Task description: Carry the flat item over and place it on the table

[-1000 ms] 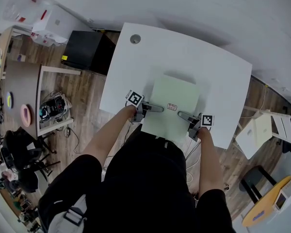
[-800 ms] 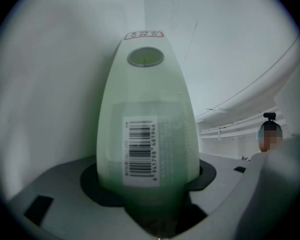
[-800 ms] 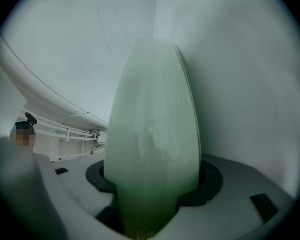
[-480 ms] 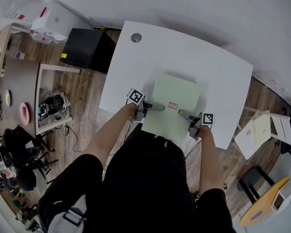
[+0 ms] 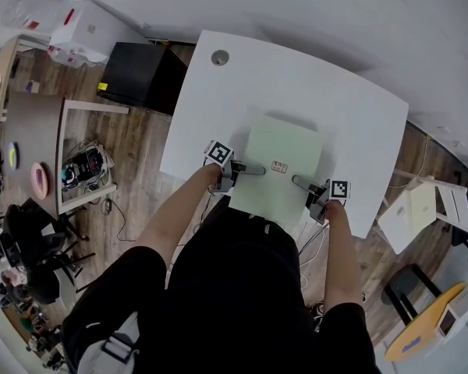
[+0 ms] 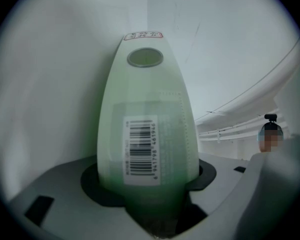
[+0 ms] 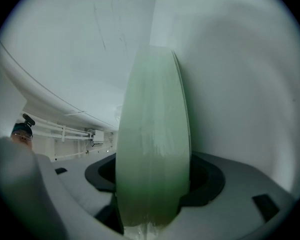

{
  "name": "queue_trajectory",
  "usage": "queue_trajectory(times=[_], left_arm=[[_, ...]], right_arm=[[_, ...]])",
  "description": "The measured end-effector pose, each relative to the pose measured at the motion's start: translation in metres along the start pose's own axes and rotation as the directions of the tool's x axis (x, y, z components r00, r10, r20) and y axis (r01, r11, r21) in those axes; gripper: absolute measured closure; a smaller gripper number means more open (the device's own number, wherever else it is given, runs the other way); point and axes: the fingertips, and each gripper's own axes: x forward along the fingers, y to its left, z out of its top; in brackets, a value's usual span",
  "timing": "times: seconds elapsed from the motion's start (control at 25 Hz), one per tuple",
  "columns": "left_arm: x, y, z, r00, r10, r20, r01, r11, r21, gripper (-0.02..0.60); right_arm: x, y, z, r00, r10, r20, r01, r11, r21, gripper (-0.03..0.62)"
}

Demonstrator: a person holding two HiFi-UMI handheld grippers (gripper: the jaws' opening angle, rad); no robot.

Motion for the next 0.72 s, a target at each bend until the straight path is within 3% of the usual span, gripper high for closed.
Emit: queue_trajectory(times=[0.44, 0.64, 0.72], left_arm=[[0.006, -0.004, -0.004, 1.000, -0.013, -0.002, 0.013, 1.000, -0.029, 0.279], [0.002, -0.011, -0.001, 0.999, -0.036, 0.035, 0.038, 0.998, -0.048, 0.279], [0.000, -0.008, 0.000, 0.999, -0.017, 0.034, 0.017, 1.000, -0.015, 0.279]], right_arm=[[-0.012, -0.007, -0.006, 0.998, -0.060, -0.006, 0.060, 0.998, -0.038, 0.286], [-0.020, 0.005, 0.001, 1.000, -0.031, 0.001, 0.031, 0.998, -0.053, 0.281], [-0.021, 0.003, -0.003, 0.999, -0.048, -0.007, 0.048, 0.998, -0.030, 0.281]])
